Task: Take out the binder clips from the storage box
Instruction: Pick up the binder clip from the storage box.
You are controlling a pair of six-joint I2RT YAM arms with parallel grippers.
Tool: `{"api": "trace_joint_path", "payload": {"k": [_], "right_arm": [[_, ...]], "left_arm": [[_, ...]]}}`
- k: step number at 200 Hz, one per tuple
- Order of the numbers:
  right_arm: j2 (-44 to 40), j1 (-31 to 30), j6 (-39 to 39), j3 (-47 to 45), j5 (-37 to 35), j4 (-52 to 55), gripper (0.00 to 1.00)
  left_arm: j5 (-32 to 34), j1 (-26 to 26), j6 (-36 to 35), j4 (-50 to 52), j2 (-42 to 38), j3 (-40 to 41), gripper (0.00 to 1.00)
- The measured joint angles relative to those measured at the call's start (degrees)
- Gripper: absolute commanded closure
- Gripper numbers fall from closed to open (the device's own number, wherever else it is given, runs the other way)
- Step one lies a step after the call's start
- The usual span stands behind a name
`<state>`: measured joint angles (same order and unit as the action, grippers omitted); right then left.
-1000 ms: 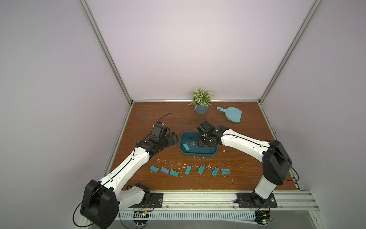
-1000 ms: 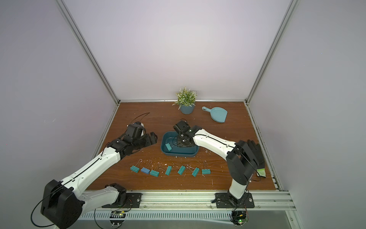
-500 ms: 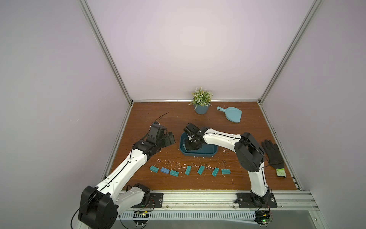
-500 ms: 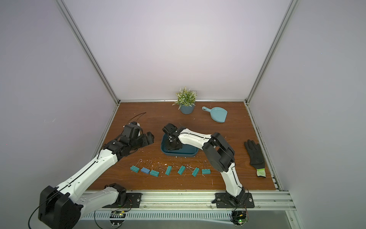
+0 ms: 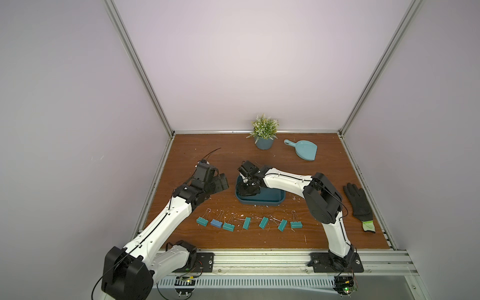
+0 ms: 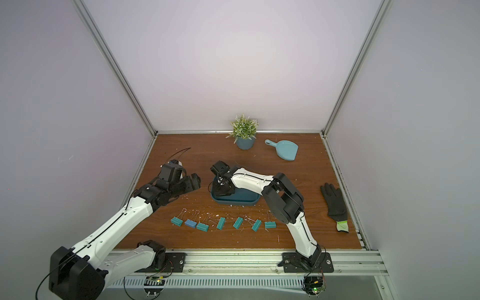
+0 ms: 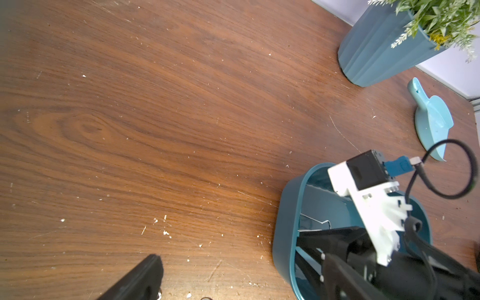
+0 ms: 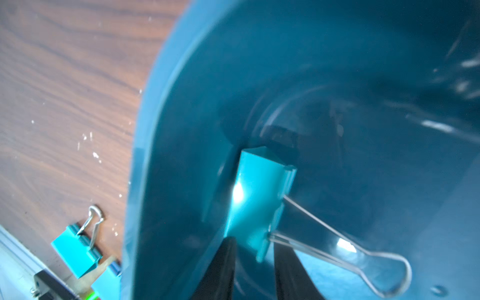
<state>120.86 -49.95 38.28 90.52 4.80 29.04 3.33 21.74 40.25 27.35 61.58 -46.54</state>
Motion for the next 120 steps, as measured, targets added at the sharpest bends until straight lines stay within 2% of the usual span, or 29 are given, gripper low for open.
{"api": "trace_joint_path", "payload": {"k": [63, 120], "right_arm": [[0.0, 5.31, -2.84, -0.07, -7.52, 2.12, 0.61], [-1.77, 5.4, -6.75, -0.22, -7.5, 2.05, 0.61]], "left_arm": [[0.02, 0.0, 0.02, 0.11, -0.07, 0.0, 0.0], [0.02, 0.0, 0.02, 0.11, -0.07, 0.0, 0.0]]}}
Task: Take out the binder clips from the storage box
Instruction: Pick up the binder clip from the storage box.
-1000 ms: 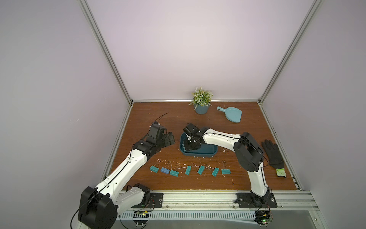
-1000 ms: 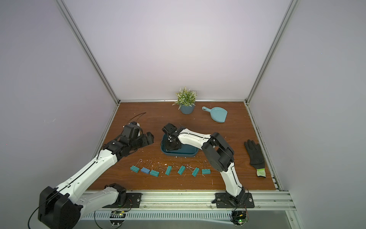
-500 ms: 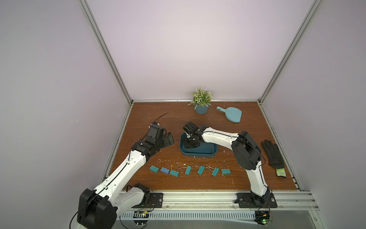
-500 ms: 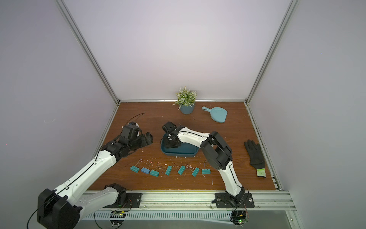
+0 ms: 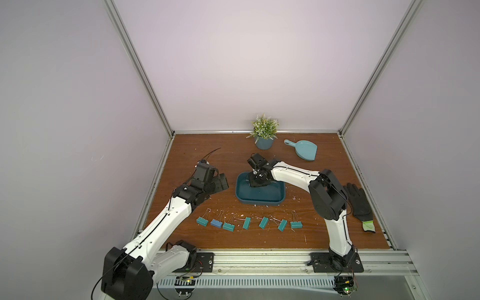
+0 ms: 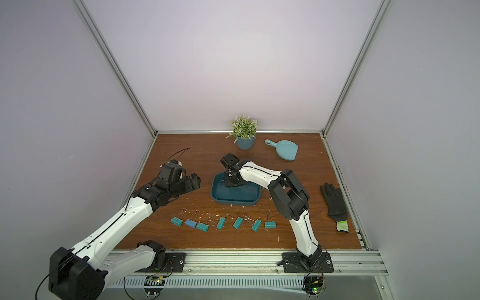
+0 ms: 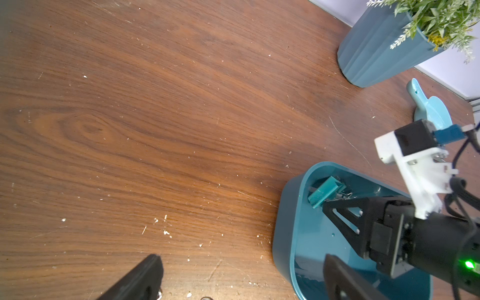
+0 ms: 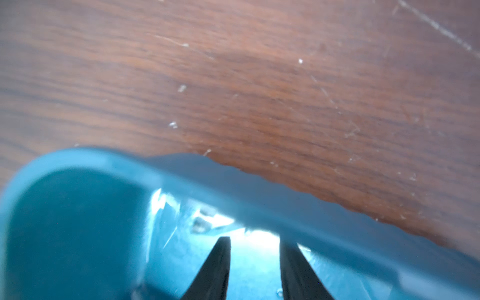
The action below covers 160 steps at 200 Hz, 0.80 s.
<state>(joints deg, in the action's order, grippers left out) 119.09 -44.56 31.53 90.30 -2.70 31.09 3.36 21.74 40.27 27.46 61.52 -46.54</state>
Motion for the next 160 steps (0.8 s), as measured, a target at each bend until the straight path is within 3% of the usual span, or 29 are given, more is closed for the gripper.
{"api": "trace_joint_path", "payload": {"k": [40, 78, 160], "right_arm": [[-1.18, 0.02, -2.29, 0.0, -0.44, -0.02, 0.59], [-3.15, 0.57, -6.21, -0.35, -2.23, -0.98, 0.36], [-3.69, 1.57, -12.2, -6.25, -1.01, -7.8, 0.27]], "left_arm": [[-0.02, 0.0, 0.02, 0.02, -0.02, 0.0, 0.0], [-0.02, 0.0, 0.02, 0.02, -0.07, 0.0, 0.0], [-0.02, 0.0, 0.02, 0.04, -1.05, 0.11, 0.0]]}}
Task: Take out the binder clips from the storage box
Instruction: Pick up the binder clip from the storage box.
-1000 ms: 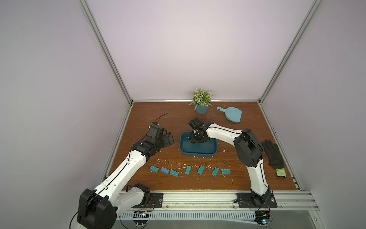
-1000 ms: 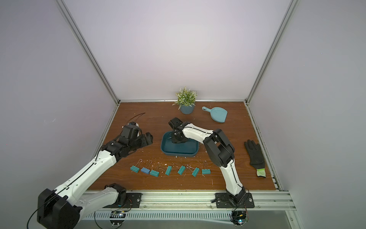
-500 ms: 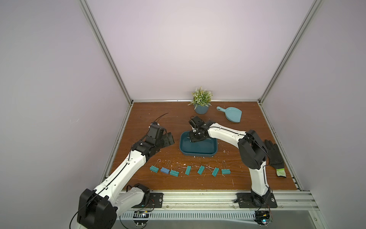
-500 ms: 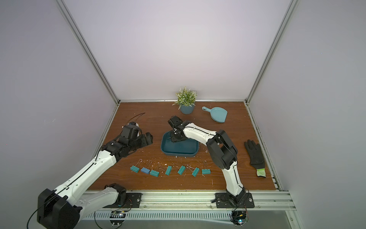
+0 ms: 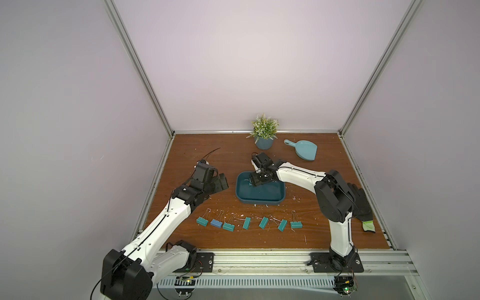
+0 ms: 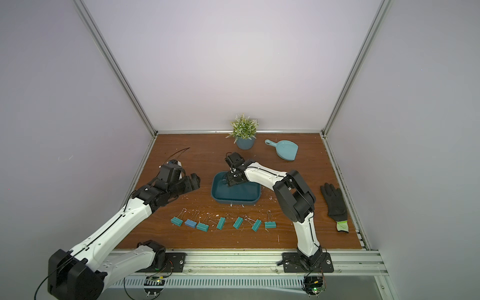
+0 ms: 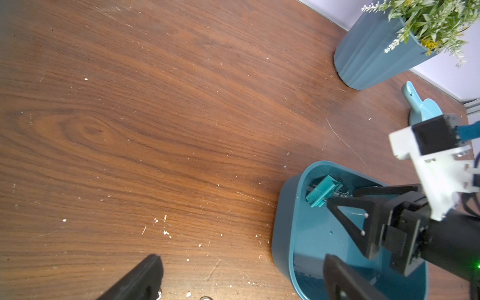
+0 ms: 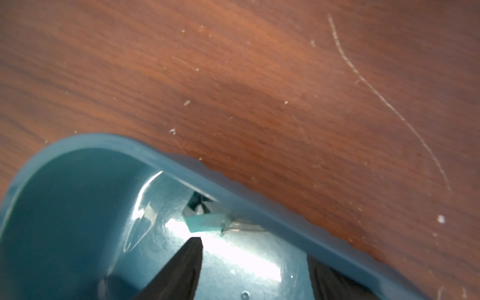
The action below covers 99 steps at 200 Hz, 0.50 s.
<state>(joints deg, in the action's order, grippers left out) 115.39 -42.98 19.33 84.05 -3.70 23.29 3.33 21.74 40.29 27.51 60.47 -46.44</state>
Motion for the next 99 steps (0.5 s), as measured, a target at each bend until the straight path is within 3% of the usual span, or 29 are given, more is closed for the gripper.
{"api": "trace_joint_path", "payload": {"k": [55, 99], "right_arm": [[-0.13, -0.11, -0.46, -4.87, 9.73, -6.84, 0.24], [-1.84, -1.75, -0.11, -5.77, 13.44, -8.22, 0.29]], "left_arm": [[-0.02, 0.0, 0.07, 0.07, -0.07, 0.28, 0.0], [-0.04, 0.0, 0.22, 0.24, -0.22, 0.35, 0.0]]}}
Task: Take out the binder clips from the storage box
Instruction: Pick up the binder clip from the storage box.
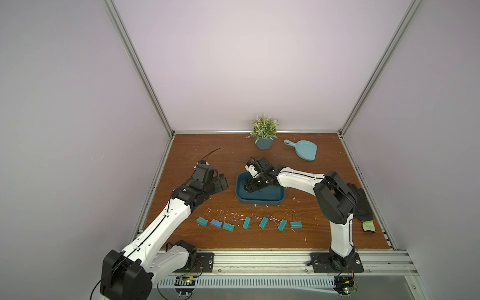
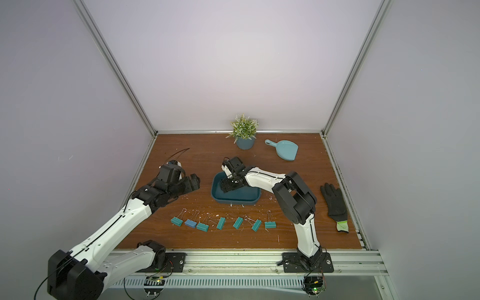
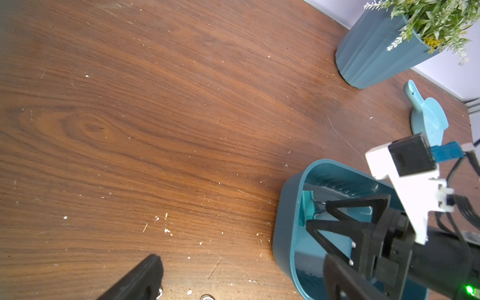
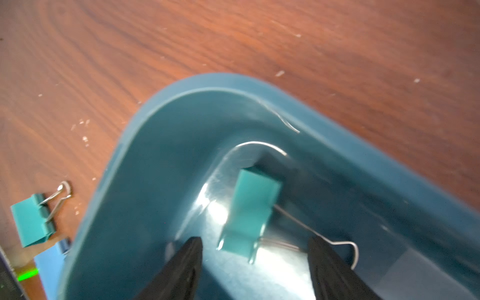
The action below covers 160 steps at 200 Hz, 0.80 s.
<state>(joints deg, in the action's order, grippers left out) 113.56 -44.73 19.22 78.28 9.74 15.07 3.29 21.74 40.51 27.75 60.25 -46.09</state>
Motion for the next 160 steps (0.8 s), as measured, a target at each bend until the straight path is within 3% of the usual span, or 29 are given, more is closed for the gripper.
{"api": "trace_joint_path", "payload": {"k": [25, 38, 88, 160], "right_arm": [[-2.01, -0.81, -0.48, 0.0, -1.66, 0.74, 0.31], [-3.04, -0.87, -1.14, 0.0, -2.67, 1.22, 0.39], [-2.36, 0.55, -7.85, 1.33, -6.49, 2.89, 0.53], [-0.55, 1.09, -15.87, 1.68, -8.48, 3.74, 0.57]], "left_arm": [[-0.02, 0.0, 0.02, 0.09, -0.7, 0.42, 0.0], [0.0, 0.0, 0.02, 0.13, -0.92, 0.61, 0.0], [-0.11, 0.0, 0.17, 0.42, -1.68, 1.27, 0.0], [-0.04, 0.0, 0.63, 0.83, -3.96, 1.49, 0.0]]}}
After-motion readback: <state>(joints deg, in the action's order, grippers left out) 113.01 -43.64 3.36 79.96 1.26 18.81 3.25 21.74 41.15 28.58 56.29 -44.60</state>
